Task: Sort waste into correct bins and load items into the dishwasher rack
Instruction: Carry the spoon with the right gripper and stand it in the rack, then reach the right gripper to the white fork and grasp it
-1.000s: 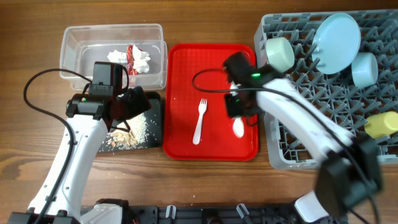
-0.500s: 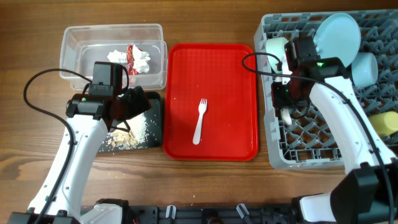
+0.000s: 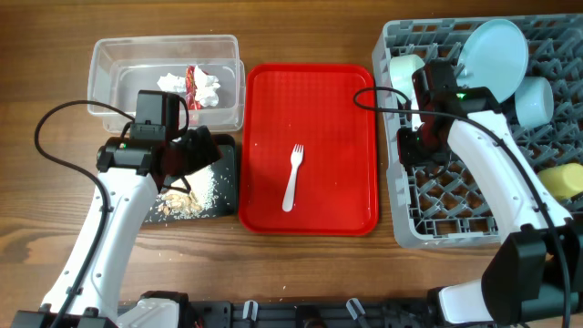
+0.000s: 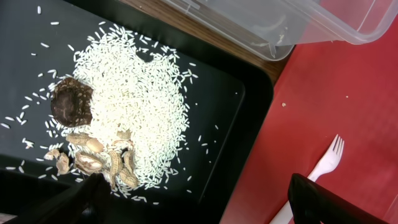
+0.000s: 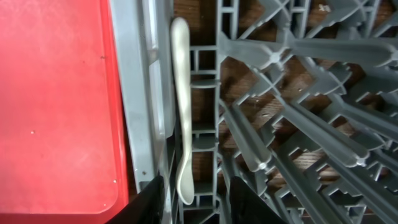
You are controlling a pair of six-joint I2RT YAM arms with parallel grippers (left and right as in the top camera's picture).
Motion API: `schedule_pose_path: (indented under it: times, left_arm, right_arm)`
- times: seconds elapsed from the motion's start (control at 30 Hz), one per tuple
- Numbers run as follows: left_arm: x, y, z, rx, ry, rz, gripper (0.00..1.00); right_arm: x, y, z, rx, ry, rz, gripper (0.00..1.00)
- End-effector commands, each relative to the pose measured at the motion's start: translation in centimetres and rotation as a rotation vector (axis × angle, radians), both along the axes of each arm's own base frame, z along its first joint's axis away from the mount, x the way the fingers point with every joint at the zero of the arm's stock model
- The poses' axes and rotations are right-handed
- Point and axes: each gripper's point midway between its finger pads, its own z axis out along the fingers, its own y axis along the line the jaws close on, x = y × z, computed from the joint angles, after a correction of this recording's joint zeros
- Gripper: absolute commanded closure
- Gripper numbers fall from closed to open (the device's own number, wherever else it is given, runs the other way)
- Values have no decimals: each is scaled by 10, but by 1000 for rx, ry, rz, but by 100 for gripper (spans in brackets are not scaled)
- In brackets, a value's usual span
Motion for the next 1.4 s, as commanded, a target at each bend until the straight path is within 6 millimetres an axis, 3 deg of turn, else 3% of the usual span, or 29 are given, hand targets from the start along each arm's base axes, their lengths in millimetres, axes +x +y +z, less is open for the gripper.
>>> schedule_pose_path:
  times: [0.0,0.1,0.17,0.23,0.33,0.43,0.6,0.77,0.87,1.1,1.37]
  left_arm:
    - [0,0,5,-14,-18,11,7]
    - [0,0,5,-14,-18,11,7]
    - [0,0,5,-14,-19,11,5]
    - [1,0,5,-14,-20,11,5]
    - [1,0,5,-14,-22,11,5]
    - [1,0,5,-14,-22,11,5]
    - [1,0,5,-14,-22,11,5]
    - [1,0,5,-14,-21,11,4]
    - [1,0,5,-14,-21,11,4]
    - [1,0,5,-14,-21,11,4]
    - [1,0,5,-14,-22,11,4]
  right_arm:
    - [11,-1,26,4,-93,-16,63]
    - [25,39,59,234,-176,26,64]
    - [32,88,86,508,-232,106,62]
    - [31,110,92,585,-235,144,62]
    - [26,134,69,478,-185,138,52]
    - [15,170,39,432,-108,162,51]
    - [22,217,-30,311,-79,96,47]
    - [41,231,-82,244,-117,35,47]
    - [45,229,-105,215,-109,-2,48]
    - [42,209,-114,125,-96,-20,73]
    - [35,163,-116,20,-10,-49,71]
